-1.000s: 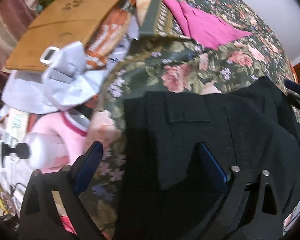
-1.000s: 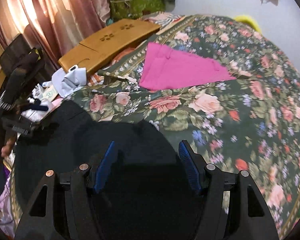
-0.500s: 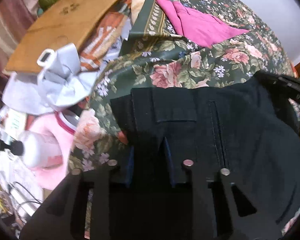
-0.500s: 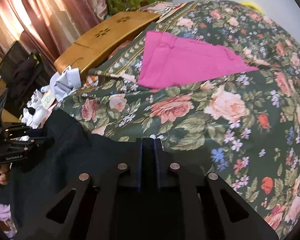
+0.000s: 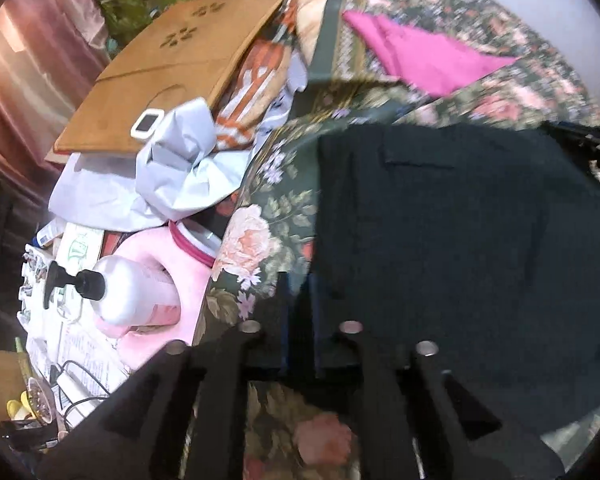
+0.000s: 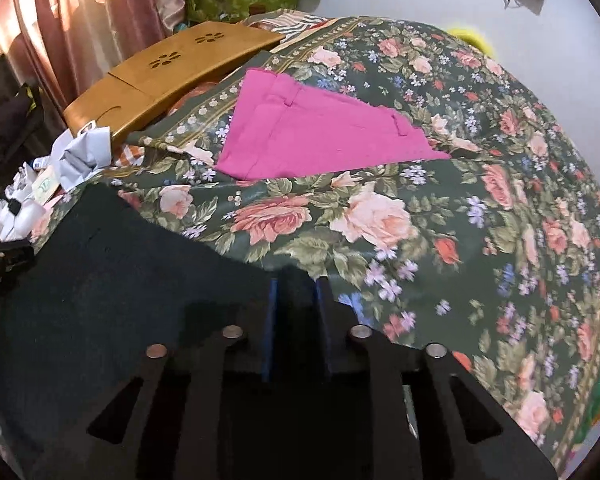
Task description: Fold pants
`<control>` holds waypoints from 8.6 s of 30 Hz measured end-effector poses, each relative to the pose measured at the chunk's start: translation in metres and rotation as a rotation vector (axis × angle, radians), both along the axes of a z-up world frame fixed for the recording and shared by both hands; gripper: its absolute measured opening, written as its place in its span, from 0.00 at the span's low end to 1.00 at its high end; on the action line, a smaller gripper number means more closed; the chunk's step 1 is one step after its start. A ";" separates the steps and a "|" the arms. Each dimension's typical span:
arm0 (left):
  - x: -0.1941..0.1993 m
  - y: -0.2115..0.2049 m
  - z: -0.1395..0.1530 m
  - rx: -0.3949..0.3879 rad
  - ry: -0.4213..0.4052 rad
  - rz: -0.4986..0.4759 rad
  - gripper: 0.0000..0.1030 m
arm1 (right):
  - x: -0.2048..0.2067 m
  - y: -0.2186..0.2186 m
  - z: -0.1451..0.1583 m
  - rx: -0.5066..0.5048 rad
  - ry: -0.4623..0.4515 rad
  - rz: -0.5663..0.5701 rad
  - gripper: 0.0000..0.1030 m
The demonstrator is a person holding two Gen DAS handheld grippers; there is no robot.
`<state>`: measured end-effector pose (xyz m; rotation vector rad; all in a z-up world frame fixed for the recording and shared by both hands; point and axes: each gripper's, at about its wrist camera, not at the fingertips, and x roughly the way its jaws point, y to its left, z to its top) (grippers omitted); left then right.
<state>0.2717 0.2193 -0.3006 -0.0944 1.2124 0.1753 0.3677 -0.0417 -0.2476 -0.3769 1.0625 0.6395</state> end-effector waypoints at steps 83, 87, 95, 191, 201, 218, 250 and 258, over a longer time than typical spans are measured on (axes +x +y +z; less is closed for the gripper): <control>-0.006 -0.222 0.051 -0.026 -0.099 -0.318 0.76 | -0.212 -0.303 0.049 0.261 0.089 -0.656 0.81; 0.001 -0.259 0.050 -0.022 -0.082 -0.430 0.76 | -0.228 -0.344 0.047 0.339 0.091 -0.806 0.81; 0.014 -0.307 0.041 0.011 -0.077 -0.513 0.85 | -0.241 -0.388 0.026 0.478 0.148 -0.954 0.81; -0.005 -0.251 0.139 -0.051 -0.325 -0.373 0.88 | -0.144 -0.202 0.105 0.378 -0.089 -0.303 0.48; 0.048 -0.296 0.101 -0.065 -0.194 -0.464 0.88 | -0.101 -0.228 0.056 0.353 0.014 -0.371 0.48; 0.064 -0.310 0.020 -0.039 0.021 -0.511 0.93 | -0.102 -0.208 -0.011 0.241 0.183 -0.263 0.51; -0.026 -0.204 0.086 -0.022 -0.183 -0.269 0.93 | -0.167 -0.237 0.055 0.190 -0.014 -0.418 0.58; -0.046 -0.138 0.103 -0.043 -0.267 -0.101 0.93 | -0.161 -0.198 0.084 0.229 -0.110 -0.345 0.62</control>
